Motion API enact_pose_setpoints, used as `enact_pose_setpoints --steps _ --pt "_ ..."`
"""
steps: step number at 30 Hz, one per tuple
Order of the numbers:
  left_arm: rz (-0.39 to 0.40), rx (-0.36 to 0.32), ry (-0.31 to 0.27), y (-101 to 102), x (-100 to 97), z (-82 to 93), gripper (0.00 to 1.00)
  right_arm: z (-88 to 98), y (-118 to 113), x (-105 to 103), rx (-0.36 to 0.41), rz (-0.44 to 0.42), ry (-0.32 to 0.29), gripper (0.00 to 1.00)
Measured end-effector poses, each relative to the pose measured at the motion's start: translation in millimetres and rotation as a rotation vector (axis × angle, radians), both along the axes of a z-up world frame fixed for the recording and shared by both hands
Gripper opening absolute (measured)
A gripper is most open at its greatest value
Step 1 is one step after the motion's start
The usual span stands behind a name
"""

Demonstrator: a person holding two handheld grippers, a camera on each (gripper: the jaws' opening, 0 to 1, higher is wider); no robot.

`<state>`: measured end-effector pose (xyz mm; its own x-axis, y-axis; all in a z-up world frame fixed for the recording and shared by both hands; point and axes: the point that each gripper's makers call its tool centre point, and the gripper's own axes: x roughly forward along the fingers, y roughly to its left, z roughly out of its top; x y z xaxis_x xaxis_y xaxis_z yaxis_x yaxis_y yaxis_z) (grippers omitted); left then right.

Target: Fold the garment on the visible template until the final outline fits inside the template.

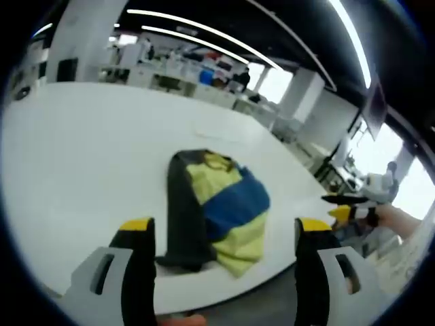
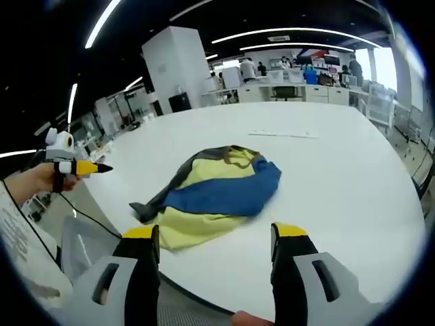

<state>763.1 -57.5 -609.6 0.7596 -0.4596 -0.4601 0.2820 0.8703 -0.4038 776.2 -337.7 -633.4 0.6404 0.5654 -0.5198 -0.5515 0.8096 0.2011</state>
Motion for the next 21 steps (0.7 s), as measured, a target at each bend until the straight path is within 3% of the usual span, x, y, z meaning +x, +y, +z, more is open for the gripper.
enact_pose_setpoints --steps 21 --pt "0.001 0.007 -0.003 0.5 1.3 1.6 0.81 -3.4 -2.4 -1.0 0.001 -0.004 0.012 0.67"
